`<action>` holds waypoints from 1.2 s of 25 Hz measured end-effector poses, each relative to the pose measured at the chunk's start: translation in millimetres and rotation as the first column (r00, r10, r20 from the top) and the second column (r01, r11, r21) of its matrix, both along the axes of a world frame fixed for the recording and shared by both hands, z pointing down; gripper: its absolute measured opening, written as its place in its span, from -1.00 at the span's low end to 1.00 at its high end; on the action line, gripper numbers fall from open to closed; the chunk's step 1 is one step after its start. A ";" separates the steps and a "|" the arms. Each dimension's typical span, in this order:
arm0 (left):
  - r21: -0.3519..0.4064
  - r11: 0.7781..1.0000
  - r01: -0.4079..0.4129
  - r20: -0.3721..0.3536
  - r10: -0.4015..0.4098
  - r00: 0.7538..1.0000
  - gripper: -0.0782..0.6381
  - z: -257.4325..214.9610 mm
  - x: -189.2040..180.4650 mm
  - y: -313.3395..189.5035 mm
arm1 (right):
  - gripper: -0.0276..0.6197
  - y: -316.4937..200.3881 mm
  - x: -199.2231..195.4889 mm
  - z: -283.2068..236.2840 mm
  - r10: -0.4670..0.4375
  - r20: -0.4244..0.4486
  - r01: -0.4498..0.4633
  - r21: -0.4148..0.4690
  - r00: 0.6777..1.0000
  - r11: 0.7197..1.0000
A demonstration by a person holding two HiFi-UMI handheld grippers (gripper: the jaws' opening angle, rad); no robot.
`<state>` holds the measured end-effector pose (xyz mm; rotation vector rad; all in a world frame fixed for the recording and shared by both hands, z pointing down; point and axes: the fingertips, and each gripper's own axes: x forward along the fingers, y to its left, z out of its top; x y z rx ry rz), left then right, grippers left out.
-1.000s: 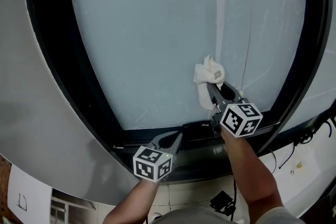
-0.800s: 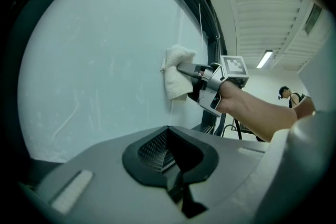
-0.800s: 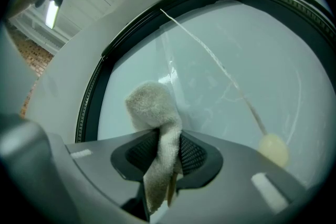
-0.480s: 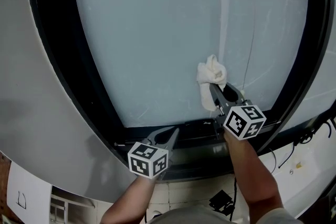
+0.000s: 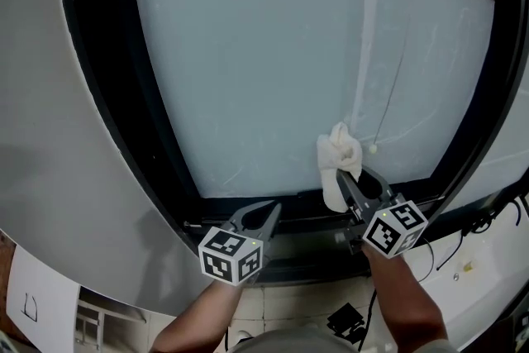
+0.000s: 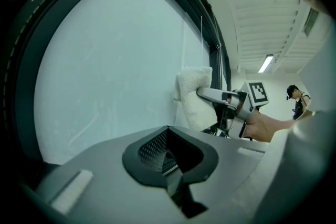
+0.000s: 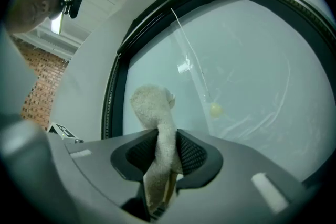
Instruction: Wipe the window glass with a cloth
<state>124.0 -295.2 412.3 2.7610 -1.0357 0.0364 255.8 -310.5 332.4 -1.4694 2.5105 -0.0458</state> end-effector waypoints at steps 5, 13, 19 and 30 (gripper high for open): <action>0.001 0.999 -0.038 -0.002 0.038 0.999 -0.73 2.6 -10.0 17.4 | -0.59 38.5 -18.7 25.2 -0.040 0.010 0.040 -0.050 0.999 0.998; 0.014 1.000 -0.014 -0.051 0.015 0.999 -0.73 6.9 -42.8 41.4 | -0.59 80.4 -29.1 66.2 -0.084 -0.029 0.080 -0.132 0.996 0.988; 0.011 1.000 -0.027 -0.066 0.027 0.997 -0.74 6.6 -62.6 61.9 | -0.59 110.3 -18.4 97.6 -0.079 -0.054 0.067 -0.193 0.995 0.979; 0.003 1.000 0.007 -0.057 -0.006 0.998 -0.73 27.4 -74.1 70.7 | -0.59 127.7 -10.1 125.3 -0.039 -0.028 0.030 -0.249 0.999 0.968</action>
